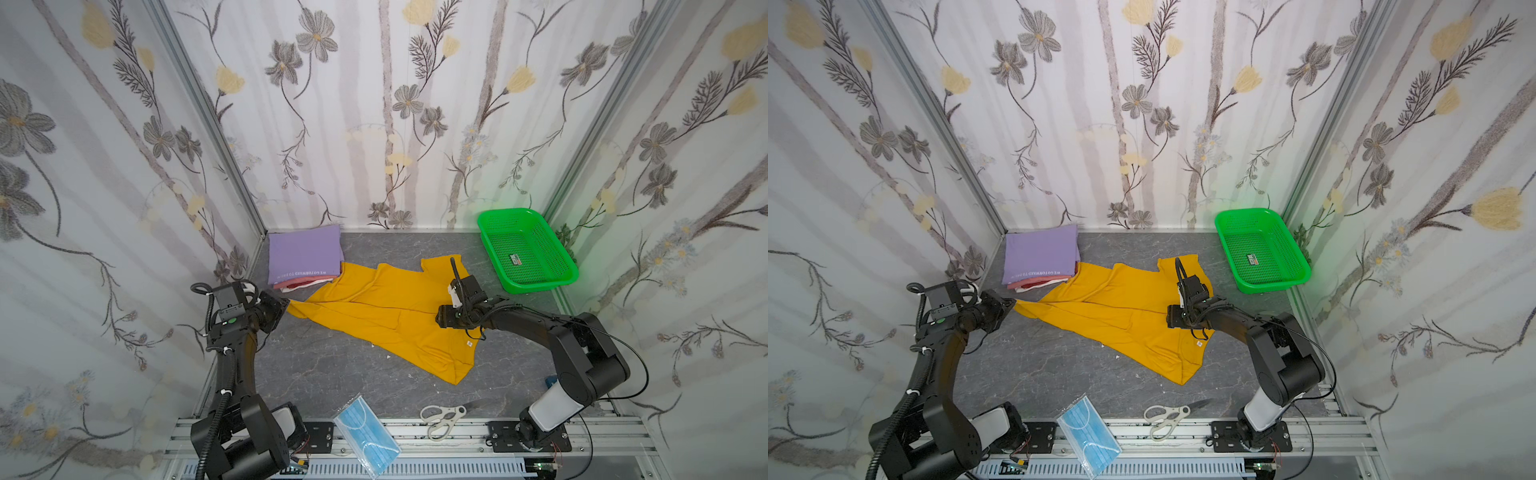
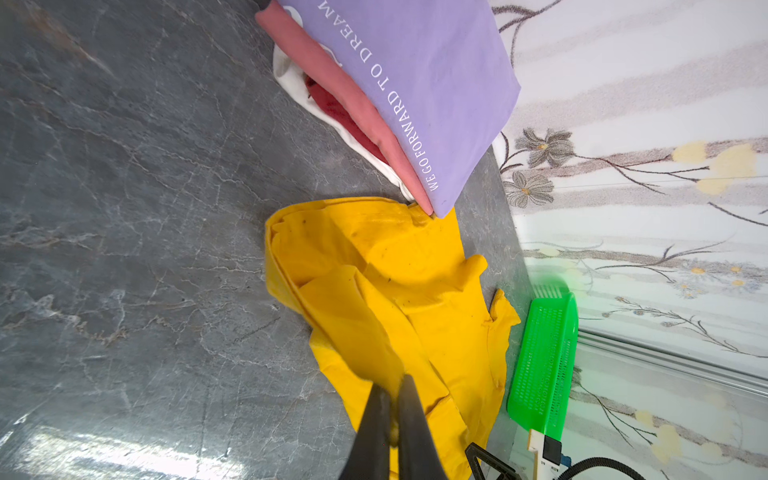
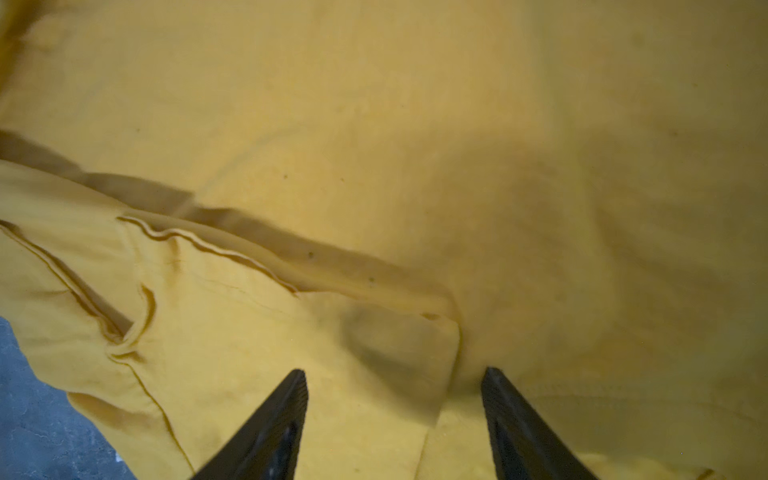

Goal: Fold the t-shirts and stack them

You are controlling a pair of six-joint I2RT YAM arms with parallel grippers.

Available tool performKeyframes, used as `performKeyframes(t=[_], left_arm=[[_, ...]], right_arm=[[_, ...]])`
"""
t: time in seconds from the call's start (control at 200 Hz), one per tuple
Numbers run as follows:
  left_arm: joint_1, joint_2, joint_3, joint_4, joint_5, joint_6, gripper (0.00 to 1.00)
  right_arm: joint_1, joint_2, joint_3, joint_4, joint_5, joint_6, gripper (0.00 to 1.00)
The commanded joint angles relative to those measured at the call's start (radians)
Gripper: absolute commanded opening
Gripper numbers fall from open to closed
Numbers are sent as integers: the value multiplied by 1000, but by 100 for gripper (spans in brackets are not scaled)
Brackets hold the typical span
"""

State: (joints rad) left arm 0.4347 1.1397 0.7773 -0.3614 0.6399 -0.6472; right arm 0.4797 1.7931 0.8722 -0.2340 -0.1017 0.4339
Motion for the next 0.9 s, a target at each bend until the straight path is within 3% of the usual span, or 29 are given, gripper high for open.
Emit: performKeyframes(t=[0.0,0.365,0.45,0.505,0.61,0.894], left_arm=[[1,-1,-3,33,9,9,0],[1,3,-1,30,7,11,0],[2,6,-1,31,9,11,0],[1,7,-1,30,10,11,0],[1,5,-1,29,7,12,0],[1,11,2,35,11,9,0]], right_arm=[[-1,-6,-10,66,-5,8,62],[13,-13,-10,79,-29,11,25],[12,-6,-13,80,-17,12,25],[10,4,-12,74,-3,12,34],[4,-10,-22,70,30,13,39],[-12,-3,-29,77,-1,-3,38]])
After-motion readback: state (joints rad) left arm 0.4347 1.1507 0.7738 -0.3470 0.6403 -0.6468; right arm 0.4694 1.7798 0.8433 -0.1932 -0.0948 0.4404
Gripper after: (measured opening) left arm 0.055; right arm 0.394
